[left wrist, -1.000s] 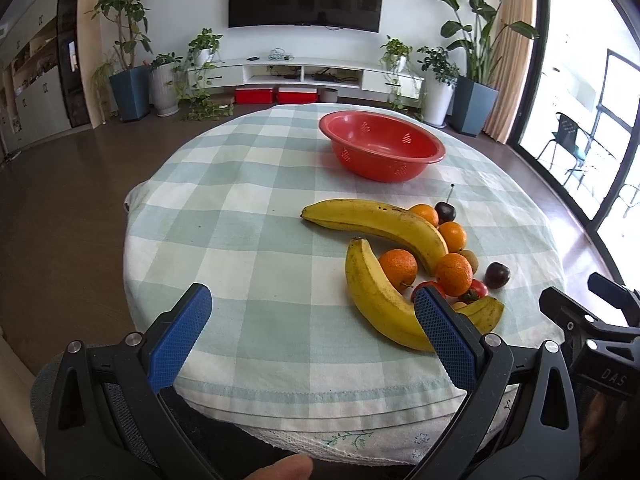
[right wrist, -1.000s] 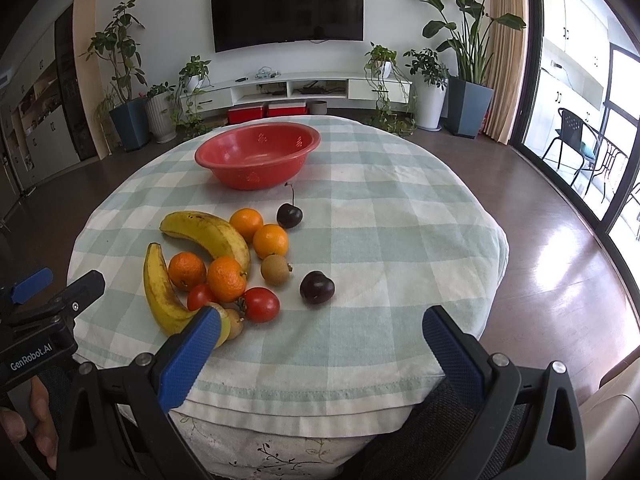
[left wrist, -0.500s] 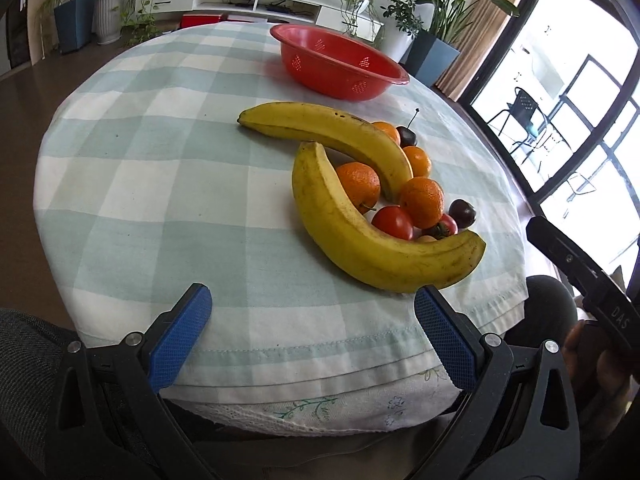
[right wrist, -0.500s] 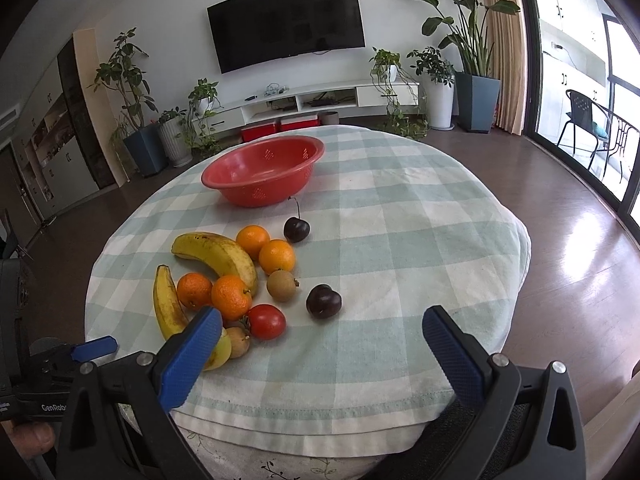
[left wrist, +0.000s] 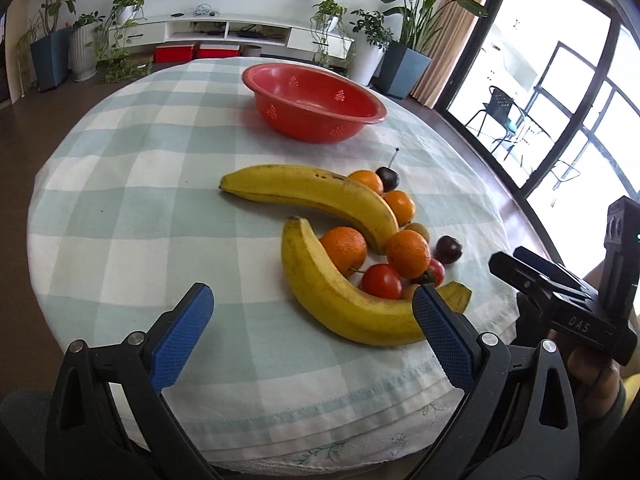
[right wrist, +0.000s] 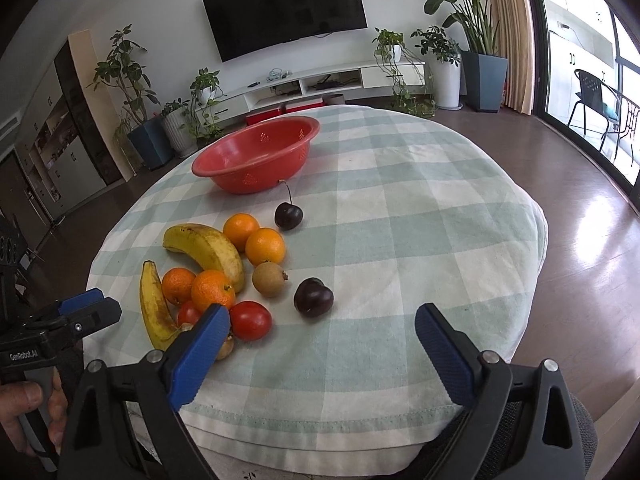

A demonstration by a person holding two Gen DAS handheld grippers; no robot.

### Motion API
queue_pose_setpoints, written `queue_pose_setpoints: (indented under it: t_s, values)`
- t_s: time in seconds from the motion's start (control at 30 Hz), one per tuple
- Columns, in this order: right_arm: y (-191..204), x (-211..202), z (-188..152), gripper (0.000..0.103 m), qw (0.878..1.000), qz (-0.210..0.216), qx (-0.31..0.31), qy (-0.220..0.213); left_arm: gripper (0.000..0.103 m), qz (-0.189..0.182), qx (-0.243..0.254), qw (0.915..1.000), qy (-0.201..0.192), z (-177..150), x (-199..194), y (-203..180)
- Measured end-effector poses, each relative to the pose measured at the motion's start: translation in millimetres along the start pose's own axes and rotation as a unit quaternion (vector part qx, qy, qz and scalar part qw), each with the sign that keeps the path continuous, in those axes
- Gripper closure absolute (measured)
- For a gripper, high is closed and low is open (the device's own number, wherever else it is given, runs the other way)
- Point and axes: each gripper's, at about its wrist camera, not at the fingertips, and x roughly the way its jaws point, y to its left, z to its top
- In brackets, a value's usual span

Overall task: Organize fruits
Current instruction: 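Move the left tool toward an orange while the right tool approaches the dark plum, then close the left tool on the orange while the right tool closes on the dark plum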

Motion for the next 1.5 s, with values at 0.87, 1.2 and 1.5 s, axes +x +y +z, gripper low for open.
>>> queue_pose_setpoints:
  t_s: [0.87, 1.2, 1.5]
  values:
    - [1.9, 69.4, 12.5, 0.055, 0.995, 0.023, -0.011, 0.092, 0.015, -0.006, 0.116, 0.9931, -0.014, 25.0, 1.8, -23.7]
    - [-5.6, 68.6, 14.0, 0.058, 0.996, 0.024, 0.004, 0.087, 0.047, 0.017, 0.292, 0.9462, 0.139, 62.6, 60.3, -36.7]
    - [-9.8, 67.3, 13.0, 0.057, 0.996, 0.034, 0.008, 0.083, 0.05, 0.008, 0.383, 0.9005, 0.206, 64.5, 82.1, -54.0]
